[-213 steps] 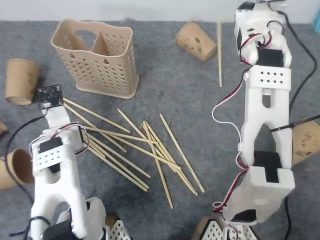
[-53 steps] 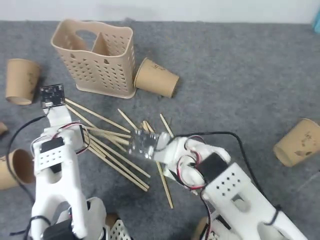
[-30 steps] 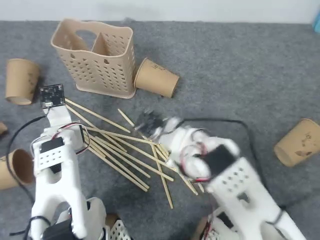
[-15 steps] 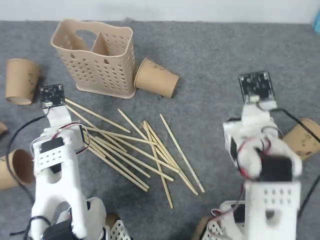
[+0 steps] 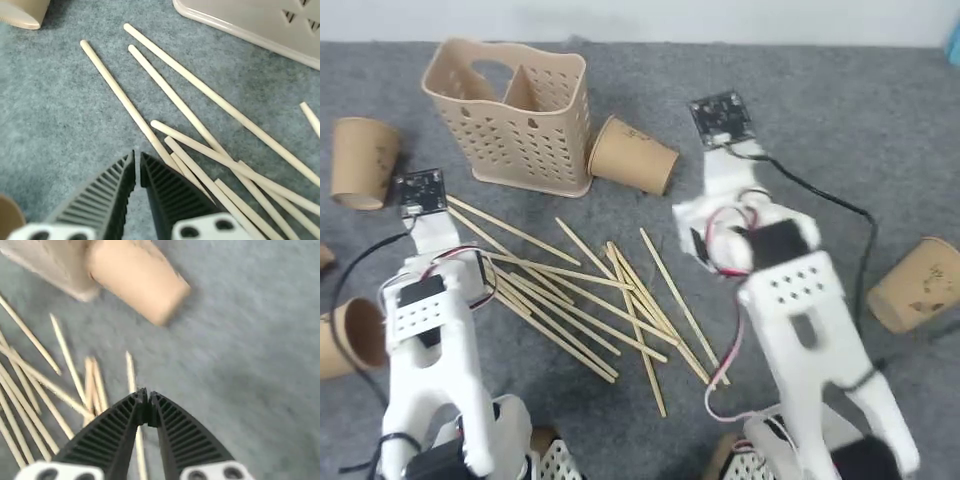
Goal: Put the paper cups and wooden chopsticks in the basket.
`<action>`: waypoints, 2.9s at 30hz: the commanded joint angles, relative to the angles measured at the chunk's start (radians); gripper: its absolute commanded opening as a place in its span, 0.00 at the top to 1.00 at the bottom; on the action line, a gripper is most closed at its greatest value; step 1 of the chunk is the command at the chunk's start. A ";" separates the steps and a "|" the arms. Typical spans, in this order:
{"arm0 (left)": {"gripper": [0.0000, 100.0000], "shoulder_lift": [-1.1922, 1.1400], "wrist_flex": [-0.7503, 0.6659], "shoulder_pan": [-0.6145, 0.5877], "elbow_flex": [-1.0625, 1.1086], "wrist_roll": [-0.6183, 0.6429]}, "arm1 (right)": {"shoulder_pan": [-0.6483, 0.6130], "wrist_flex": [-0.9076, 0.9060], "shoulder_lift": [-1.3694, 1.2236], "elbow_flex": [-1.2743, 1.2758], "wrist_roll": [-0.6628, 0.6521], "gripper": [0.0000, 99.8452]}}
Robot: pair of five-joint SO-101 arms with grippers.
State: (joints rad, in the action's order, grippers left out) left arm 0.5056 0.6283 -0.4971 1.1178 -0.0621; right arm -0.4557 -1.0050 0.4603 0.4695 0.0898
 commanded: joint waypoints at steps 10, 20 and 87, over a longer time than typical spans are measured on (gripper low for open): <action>0.99 0.041 -0.025 -0.009 -0.007 0.002 | -0.140 0.697 -0.443 -0.098 0.066 0.99; 0.99 0.041 -0.025 -0.009 -0.007 0.002 | -0.018 0.739 -0.731 -0.298 0.066 0.99; 0.99 0.041 -0.025 -0.009 -0.007 -0.002 | 0.084 0.809 -0.621 -0.115 0.084 0.99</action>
State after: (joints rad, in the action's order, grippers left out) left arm 0.5056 0.6283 -0.5033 1.1178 -0.0621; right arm -0.4296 -0.2179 -0.1274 0.4526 0.1281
